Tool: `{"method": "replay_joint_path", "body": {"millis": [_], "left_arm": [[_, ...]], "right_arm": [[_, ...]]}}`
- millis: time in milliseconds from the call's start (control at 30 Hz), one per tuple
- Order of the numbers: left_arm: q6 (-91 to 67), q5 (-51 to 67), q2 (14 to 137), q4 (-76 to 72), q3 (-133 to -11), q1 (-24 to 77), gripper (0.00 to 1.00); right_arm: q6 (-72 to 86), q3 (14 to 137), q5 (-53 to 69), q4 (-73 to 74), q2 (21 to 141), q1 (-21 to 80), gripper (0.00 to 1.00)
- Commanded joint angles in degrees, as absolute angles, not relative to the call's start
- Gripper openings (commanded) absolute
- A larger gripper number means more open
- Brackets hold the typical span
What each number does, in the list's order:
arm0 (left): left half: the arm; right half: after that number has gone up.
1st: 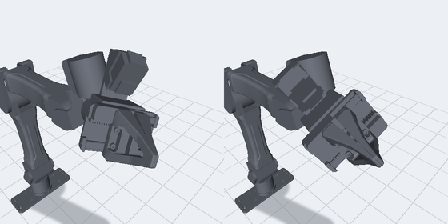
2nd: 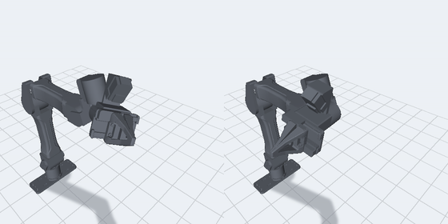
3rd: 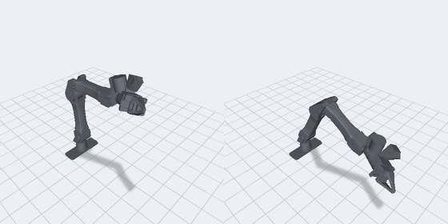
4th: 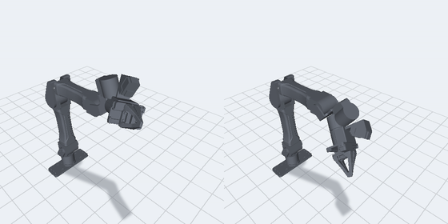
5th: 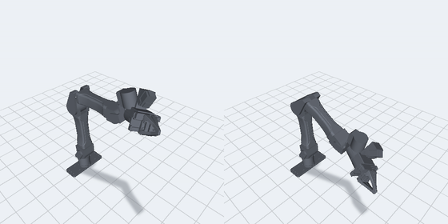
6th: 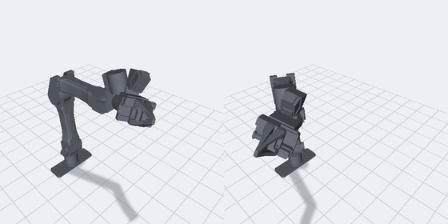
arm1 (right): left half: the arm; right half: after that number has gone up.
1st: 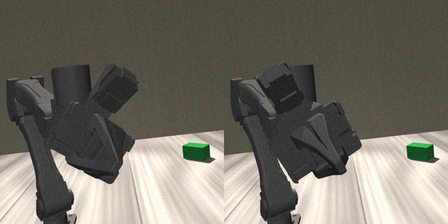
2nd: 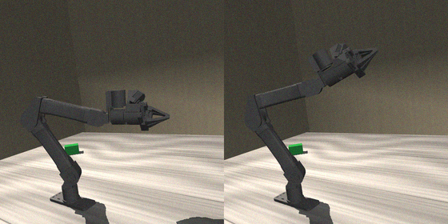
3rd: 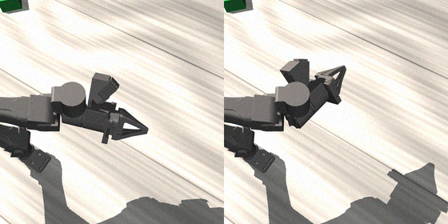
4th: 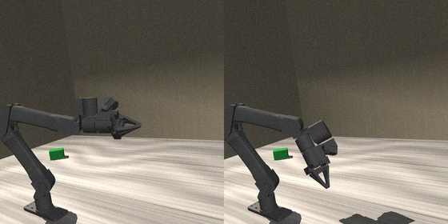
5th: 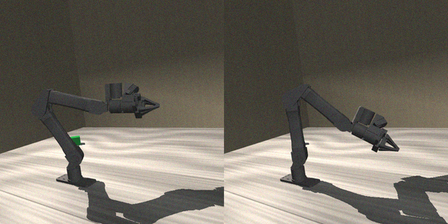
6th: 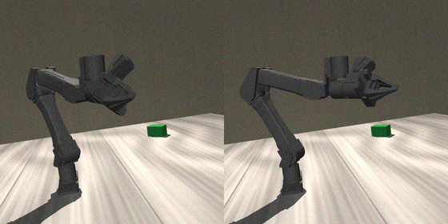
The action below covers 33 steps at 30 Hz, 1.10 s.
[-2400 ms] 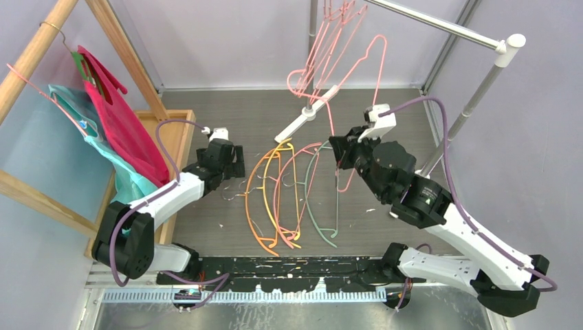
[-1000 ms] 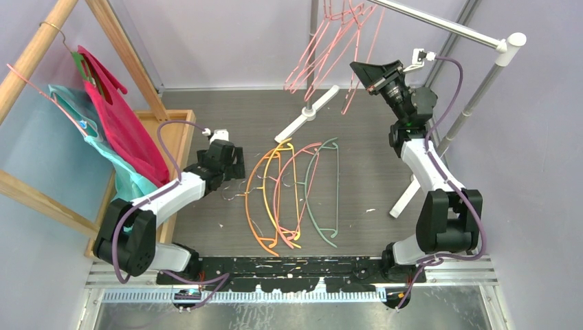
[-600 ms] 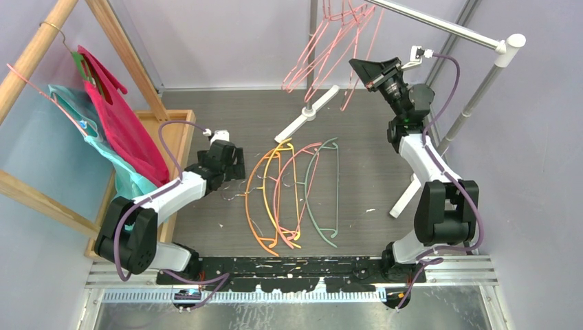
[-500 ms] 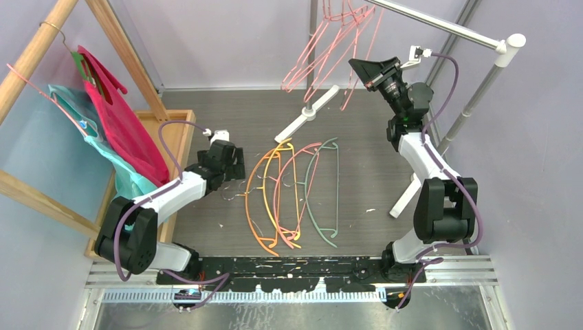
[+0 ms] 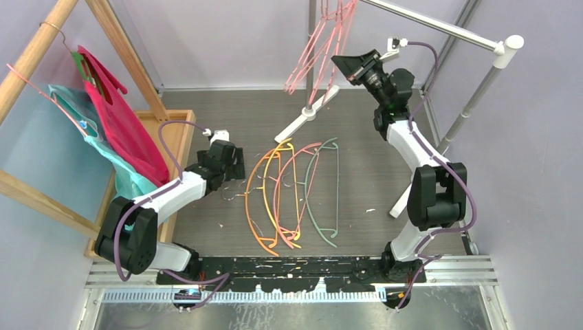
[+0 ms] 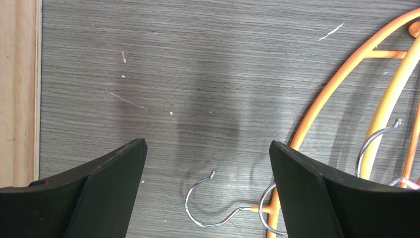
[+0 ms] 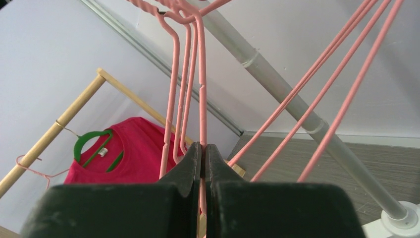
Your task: Organize the hangers
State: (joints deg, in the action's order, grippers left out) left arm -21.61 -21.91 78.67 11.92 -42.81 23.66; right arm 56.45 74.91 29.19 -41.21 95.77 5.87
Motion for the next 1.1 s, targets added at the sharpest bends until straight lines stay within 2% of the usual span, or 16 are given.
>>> {"method": "replay_joint_path", "body": {"millis": [0,433,600,800,933,1067], "left_arm": [[-21.2,-23.3,78.6,9.9,-44.4,23.6,0.98],[-21.2,-23.3,78.5,9.9,-44.5,23.6,0.98],[-21.2,-23.1,78.7,9.9,-44.5,23.6,0.98],[-21.3,-23.1,78.7,9.9,-44.5,23.6,0.98],[-21.3,-23.0,78.8,9.9,-44.5,23.7,0.98],[-21.3,-23.0,78.7,9.9,-44.6,23.6,0.98]], "right_arm": [[51.6,80.2,28.3,-36.6,97.6,8.6,0.01],[44.8,88.4,24.9,-24.4,101.9,10.7,0.01],[45.0,87.0,24.5,-24.8,101.3,10.7,0.02],[43.8,80.7,20.4,-27.3,95.3,10.7,0.39],[42.0,77.3,17.4,-26.9,90.6,10.7,0.55],[39.4,73.9,14.8,-25.7,85.6,10.7,0.64]]}}
